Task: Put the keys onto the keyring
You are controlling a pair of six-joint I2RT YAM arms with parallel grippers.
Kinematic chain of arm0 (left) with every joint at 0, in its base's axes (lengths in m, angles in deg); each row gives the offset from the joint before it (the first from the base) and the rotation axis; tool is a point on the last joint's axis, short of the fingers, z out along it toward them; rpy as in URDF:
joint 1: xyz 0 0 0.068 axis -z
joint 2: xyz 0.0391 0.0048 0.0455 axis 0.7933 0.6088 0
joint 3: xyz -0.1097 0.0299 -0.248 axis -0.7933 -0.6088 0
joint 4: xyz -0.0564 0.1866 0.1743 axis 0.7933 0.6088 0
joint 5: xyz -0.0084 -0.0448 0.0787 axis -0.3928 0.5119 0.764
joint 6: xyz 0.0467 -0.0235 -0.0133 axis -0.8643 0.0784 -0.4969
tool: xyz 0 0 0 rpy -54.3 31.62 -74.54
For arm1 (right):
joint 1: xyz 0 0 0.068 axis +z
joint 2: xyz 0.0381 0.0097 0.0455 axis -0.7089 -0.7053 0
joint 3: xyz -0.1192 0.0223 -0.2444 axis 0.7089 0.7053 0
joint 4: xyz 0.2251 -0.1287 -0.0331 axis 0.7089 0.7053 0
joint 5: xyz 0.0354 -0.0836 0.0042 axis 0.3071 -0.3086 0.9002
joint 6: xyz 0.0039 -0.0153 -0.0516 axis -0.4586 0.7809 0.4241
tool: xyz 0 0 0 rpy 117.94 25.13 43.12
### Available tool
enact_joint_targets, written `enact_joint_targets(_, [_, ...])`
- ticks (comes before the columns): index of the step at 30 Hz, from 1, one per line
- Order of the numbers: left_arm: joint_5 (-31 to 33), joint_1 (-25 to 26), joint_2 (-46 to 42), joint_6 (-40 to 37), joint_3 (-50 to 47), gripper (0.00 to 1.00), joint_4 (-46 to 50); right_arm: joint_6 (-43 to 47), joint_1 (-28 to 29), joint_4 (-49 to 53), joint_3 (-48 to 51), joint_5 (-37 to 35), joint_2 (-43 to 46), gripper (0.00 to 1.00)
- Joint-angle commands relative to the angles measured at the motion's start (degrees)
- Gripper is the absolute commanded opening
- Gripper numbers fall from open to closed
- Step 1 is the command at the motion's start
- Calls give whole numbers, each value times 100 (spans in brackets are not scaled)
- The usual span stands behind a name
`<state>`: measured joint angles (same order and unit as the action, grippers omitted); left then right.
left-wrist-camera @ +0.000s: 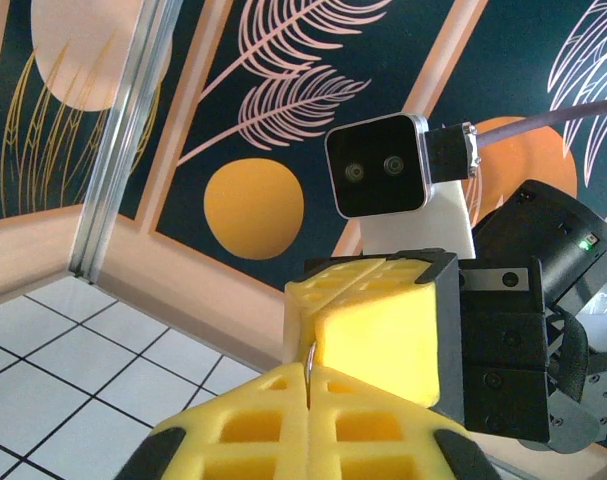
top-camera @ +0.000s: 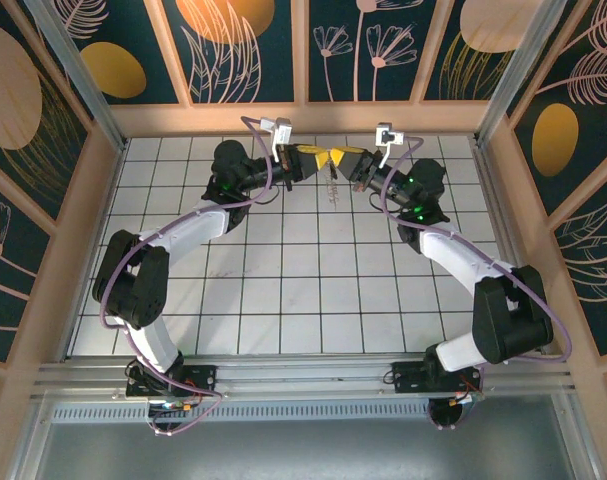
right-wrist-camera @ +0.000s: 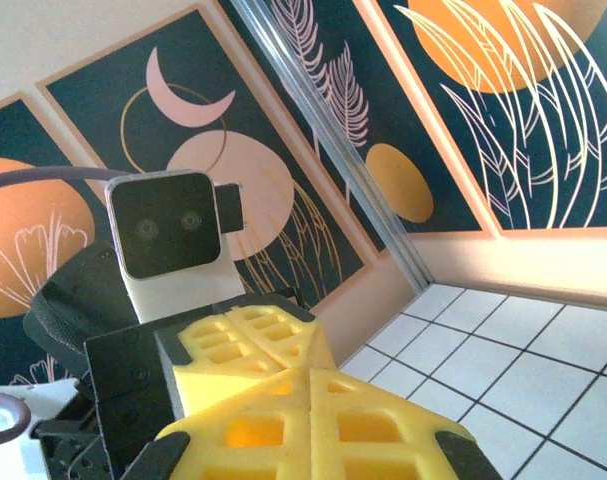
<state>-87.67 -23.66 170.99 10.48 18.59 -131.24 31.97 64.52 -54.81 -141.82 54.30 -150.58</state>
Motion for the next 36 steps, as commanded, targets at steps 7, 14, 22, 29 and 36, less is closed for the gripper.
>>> enact_joint_targets(7, [-88,0,-251,-1065,336,24,935,1159,-263,1532,-715,657,189,0])
enact_joint_targets(14, [-438,-197,-317,-1724,749,28,1849,2386,-358,3264,-1406,1143,58,0])
enact_joint_targets(22, [-911,-353,-159,-2244,1014,31,2497,2869,-461,3887,-1698,1605,-143,0])
enact_joint_targets(29, [-1352,-355,54,-2507,1275,31,2946,2979,-466,4051,-1846,1954,-314,0])
enact_joint_targets(36, [-1481,-353,249,-2472,1302,31,2958,2898,-453,3928,-1850,2048,-344,0])
